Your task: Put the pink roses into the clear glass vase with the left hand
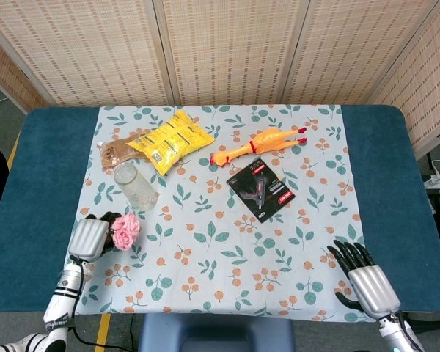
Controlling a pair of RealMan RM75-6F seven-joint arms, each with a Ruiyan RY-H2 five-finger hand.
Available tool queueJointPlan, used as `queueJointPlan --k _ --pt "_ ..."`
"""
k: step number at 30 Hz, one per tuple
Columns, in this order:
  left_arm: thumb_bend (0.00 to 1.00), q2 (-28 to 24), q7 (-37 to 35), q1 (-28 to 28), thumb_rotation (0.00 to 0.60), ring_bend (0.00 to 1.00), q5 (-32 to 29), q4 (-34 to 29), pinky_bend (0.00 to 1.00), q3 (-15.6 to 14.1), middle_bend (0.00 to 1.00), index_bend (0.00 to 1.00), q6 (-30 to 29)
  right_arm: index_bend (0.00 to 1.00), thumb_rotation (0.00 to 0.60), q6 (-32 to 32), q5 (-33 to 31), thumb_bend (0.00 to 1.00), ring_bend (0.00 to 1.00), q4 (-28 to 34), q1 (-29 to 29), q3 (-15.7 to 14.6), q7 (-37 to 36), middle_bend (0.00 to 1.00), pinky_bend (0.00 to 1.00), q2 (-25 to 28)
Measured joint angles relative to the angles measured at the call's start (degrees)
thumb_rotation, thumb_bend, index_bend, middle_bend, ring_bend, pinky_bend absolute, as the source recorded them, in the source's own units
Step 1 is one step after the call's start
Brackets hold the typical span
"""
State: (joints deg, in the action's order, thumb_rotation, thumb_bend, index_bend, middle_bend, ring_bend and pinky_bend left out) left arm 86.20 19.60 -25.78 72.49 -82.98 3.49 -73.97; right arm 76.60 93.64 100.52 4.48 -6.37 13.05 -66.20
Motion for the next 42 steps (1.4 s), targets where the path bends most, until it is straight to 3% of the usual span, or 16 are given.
queueJointPlan --k 7,10,14,18,23,29,35,42 --pt "0.88 3.31 -16.00 1.18 0.600 0.83 7.33 8.15 0.45 4.56 0.78 0.60 -12.20 0.00 0.600 -0.32 -0.46 0.15 0.00 0.00 0.09 0.14 0.02 0.00 0.00 -0.07" --pt "0.87 4.10 -23.49 1.46 0.600 0.83 8.51 9.91 0.45 8.52 0.78 0.60 -17.23 0.00 0.600 -0.67 -0.75 0.15 0.00 -0.05 0.22 0.22 0.16 0.00 0.00 -0.20" --pt "0.87 4.29 -32.47 1.44 0.600 0.83 8.22 8.72 0.45 16.04 0.78 0.60 -22.03 0.00 0.600 -1.09 -1.12 0.15 0.00 -0.09 0.38 0.30 0.42 0.00 0.00 -0.39" --pt "0.87 3.67 -35.20 0.14 0.600 0.83 6.37 5.30 0.45 21.27 0.78 0.60 -22.33 0.00 0.600 -1.53 -1.37 0.15 0.00 -0.15 0.51 0.30 0.77 0.00 0.00 -0.60" --pt "0.87 2.89 -35.47 -5.19 0.600 0.83 2.67 1.32 0.45 27.72 0.78 0.60 -18.08 0.00 0.600 -1.76 -1.87 0.15 0.00 -0.14 0.61 0.41 1.11 0.00 0.00 -0.78" --pt "0.87 2.90 -32.48 -13.42 0.600 0.83 -0.13 2.21 0.45 33.45 0.78 0.60 -13.36 0.00 0.600 -1.64 -2.43 0.15 0.00 -0.14 0.59 0.66 0.75 0.00 0.00 -0.51" --pt "0.87 3.63 -29.31 -19.93 0.600 0.83 -2.06 4.72 0.45 36.70 0.78 0.60 -10.81 0.00 0.600 -1.78 -3.45 0.15 0.00 -0.26 0.87 1.35 0.18 0.00 0.00 -0.31" --pt "0.86 5.78 -28.83 -20.28 0.600 0.83 -1.99 6.66 0.45 33.40 0.78 0.60 -11.32 0.00 0.600 -1.91 -3.64 0.15 0.00 -0.26 1.06 1.43 -0.56 0.00 0.00 0.06"
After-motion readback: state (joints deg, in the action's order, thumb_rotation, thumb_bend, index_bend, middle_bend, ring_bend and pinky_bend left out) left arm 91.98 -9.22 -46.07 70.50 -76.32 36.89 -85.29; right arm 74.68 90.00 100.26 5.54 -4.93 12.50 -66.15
